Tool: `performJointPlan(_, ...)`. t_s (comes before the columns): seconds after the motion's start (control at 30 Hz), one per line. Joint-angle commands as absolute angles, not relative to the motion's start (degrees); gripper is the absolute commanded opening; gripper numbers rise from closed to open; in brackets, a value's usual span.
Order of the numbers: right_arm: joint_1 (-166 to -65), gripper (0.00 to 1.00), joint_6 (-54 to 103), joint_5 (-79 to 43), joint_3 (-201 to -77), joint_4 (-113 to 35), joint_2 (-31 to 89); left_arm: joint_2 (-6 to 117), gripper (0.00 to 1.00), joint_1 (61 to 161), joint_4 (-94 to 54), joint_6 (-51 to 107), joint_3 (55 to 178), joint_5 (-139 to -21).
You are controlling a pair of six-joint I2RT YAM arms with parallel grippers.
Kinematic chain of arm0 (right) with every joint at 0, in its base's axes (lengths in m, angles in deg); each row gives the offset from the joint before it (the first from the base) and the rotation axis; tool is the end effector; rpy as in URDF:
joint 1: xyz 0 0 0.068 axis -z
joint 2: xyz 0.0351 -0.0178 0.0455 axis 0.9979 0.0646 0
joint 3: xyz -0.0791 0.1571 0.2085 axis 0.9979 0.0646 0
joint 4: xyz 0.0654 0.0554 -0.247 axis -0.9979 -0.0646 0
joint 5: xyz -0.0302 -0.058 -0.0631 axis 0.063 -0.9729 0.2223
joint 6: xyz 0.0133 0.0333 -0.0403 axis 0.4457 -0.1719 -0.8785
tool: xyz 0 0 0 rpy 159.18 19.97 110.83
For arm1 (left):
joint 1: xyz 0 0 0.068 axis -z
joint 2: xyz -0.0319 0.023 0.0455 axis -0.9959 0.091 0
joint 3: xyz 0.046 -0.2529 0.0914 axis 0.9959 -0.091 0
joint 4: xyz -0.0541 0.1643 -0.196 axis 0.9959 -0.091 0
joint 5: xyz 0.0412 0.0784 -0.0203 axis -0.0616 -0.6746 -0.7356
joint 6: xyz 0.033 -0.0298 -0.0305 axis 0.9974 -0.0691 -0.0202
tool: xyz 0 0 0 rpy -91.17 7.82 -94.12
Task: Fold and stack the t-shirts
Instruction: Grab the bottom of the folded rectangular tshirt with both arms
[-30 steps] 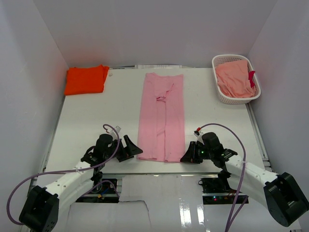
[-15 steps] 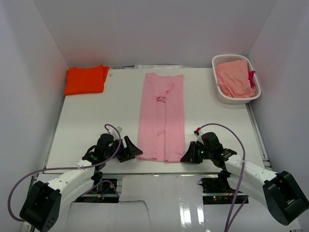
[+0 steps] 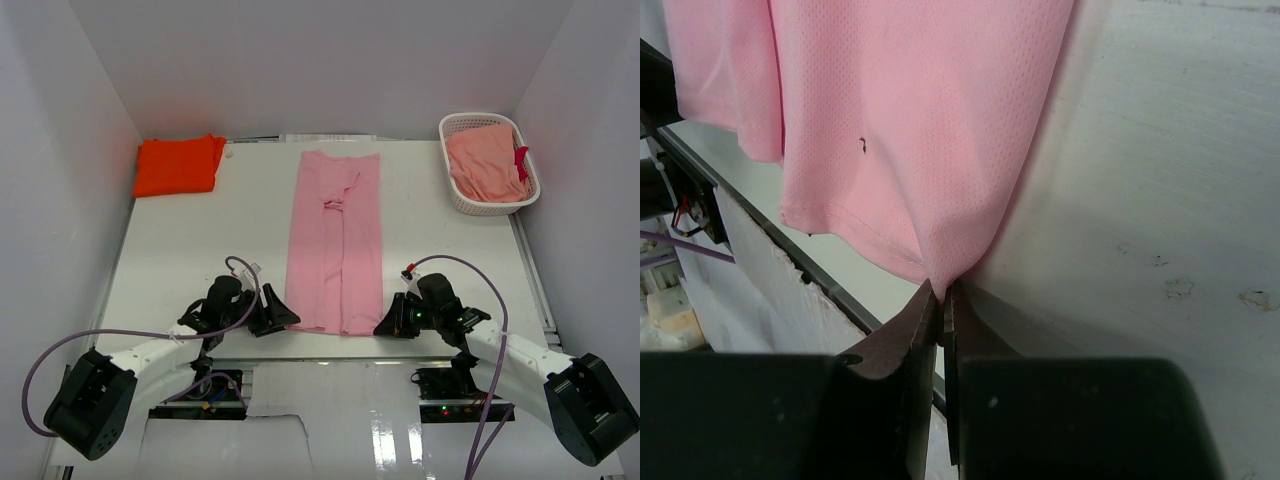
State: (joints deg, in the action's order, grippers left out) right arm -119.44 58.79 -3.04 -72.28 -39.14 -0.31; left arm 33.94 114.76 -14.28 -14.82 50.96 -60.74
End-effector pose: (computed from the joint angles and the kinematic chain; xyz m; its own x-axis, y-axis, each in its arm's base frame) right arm 0.1220 0.0961 0.1247 -0.9203 0.1207 -0.3722 -0.1788 0.7163 0.6745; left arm 0.1265 -0.0921 0.1190 -0.9336 -0.2934 -0.2057 -0.0145 0.6047 -0.7964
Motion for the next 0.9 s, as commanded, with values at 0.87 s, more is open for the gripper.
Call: performJointPlan(0.87, -119.8, 0.08, 56.9, -5.0, -73.0, -41.9, -2.0, 34.9, 0.54, 116.2, -15.0, -15.6, 48.4, -64.4)
